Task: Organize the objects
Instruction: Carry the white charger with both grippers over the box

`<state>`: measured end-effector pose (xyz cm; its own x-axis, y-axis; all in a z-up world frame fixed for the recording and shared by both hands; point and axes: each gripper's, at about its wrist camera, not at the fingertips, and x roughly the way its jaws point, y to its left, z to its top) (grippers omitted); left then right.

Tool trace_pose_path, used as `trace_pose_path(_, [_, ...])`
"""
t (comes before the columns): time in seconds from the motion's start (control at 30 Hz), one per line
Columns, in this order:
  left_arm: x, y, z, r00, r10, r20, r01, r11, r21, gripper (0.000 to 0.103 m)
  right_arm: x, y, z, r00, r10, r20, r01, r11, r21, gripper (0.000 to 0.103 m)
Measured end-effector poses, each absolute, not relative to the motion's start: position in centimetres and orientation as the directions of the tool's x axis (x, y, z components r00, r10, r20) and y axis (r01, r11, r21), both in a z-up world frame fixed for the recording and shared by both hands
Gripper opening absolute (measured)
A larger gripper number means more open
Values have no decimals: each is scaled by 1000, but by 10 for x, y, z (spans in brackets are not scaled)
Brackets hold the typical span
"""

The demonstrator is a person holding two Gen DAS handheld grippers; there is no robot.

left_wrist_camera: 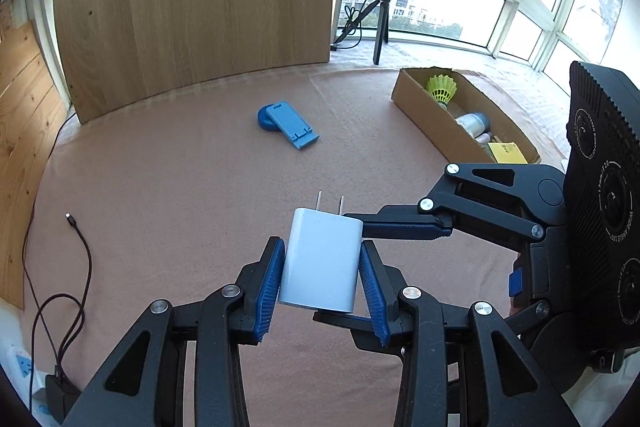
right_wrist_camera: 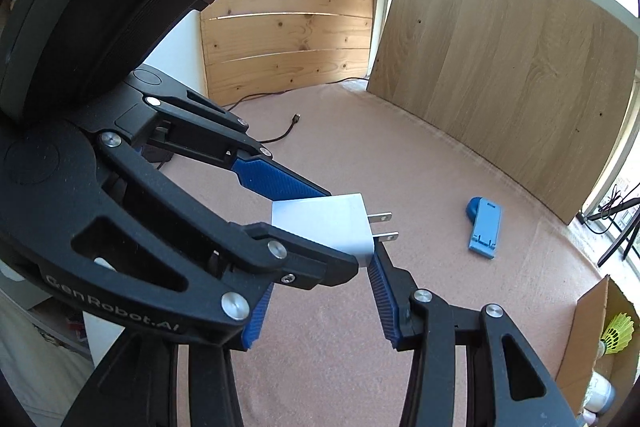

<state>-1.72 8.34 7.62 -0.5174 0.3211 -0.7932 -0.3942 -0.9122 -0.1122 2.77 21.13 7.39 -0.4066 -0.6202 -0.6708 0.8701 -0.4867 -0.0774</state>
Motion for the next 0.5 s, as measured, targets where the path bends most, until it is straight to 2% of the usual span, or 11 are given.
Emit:
trace_pose_path(0.3, [-18,142,105,-548,275,-790,-410,-912,-33,41,20,260,98,-437,-658,-613,861,-503,-74,42])
trace_pose_path(0.5, [-25,211,120,-547,269,-793,-463,-886,19,41,9,318,110,-478,-667,-571,833,-551,-54,42])
